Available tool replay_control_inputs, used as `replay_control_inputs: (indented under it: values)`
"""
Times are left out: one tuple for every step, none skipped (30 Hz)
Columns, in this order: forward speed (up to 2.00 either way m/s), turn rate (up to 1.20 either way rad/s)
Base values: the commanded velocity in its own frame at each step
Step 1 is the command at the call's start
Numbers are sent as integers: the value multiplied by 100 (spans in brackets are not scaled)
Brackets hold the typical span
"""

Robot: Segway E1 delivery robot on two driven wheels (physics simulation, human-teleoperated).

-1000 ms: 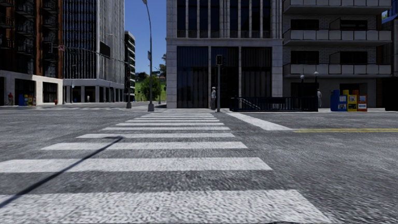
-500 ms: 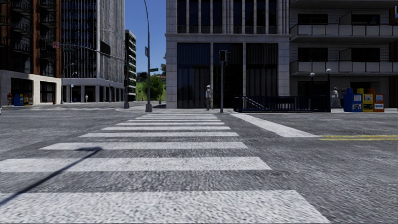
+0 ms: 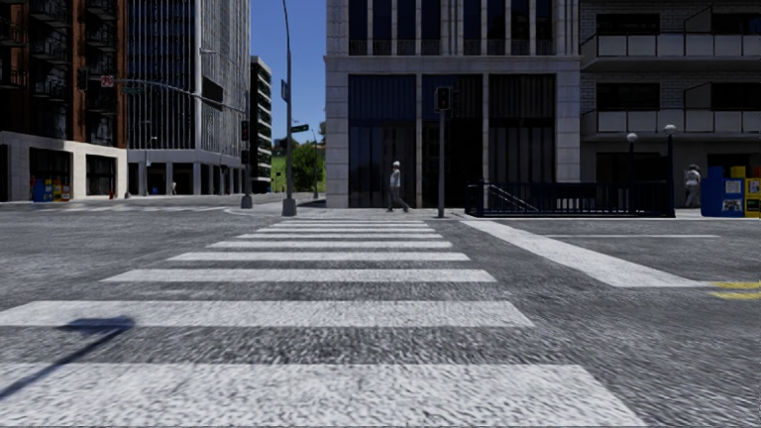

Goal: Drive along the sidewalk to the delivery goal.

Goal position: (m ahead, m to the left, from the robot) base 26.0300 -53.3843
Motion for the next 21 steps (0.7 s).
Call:
replay_control_inputs:
  values:
    - [200, 0]
    - [200, 0]
    - [200, 0]
    - [200, 0]
    - [200, 0]
    - [200, 0]
    - [200, 0]
    - [200, 0]
    - [200, 0]
    - [200, 0]
    - [200, 0]
    - [200, 0]
    - [200, 0]
    - [200, 0]
    - [200, 0]
    - [200, 0]
    - [200, 0]
    - [200, 0]
    - [200, 0]
    - [200, 0]
    - [200, 0]
